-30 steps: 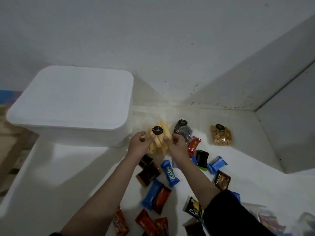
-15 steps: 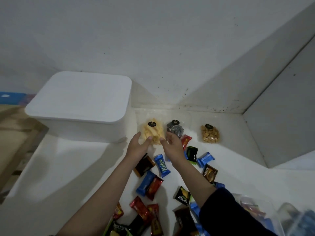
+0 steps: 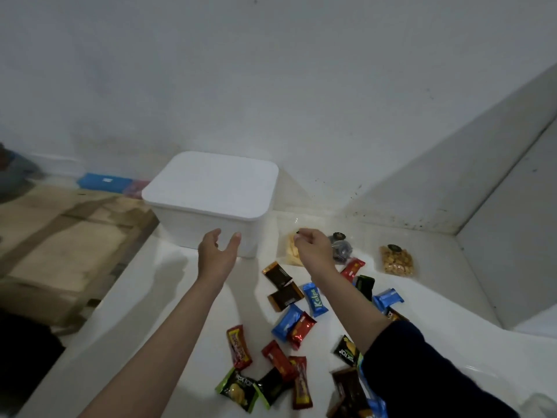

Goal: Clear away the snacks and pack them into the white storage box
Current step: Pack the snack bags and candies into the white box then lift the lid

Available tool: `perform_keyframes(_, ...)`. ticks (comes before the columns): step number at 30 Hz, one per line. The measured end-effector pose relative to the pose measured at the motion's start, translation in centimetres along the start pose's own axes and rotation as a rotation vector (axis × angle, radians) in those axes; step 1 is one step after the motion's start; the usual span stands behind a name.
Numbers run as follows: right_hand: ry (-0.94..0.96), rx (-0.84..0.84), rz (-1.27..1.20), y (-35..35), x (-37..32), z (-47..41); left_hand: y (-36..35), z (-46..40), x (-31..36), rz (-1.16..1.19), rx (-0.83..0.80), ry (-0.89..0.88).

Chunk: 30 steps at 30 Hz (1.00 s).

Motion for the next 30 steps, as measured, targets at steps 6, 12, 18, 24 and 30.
perform_keyframes(6, -0.035, 0.018, 0.074, -6.5, -4.8, -1.9, 9.9, -8.3, 0.4, -0.057, 0.195, -0.018)
perform_keyframes(12, -0.175, 0.098, 0.196, -12.4, -6.6, -5.6, 15.9, -17.0, 2.6, -0.257, 0.189, -0.156)
perform_keyframes(18, -0.36, 0.26, 0.151, -13.8, -5.8, -7.8, 14.5, -24.1, 0.8, -0.399, -0.136, -0.023)
perform_keyframes(24, -0.346, 0.285, -0.144, -13.8, -4.1, -9.8, 12.7, -26.8, -1.0, -0.148, -0.158, 0.043)
perform_keyframes(30, -0.311, 0.267, -0.317, -13.6, -3.8, -9.4, 12.3, -25.3, -2.3, 0.23, -0.177, 0.174)
Point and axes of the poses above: each hand's wrist, its own z-axis away from the middle knuckle, its own y-axis out of the back of the hand, x = y × z, the point moved 8 cm from there along -z, towards the middle knuckle
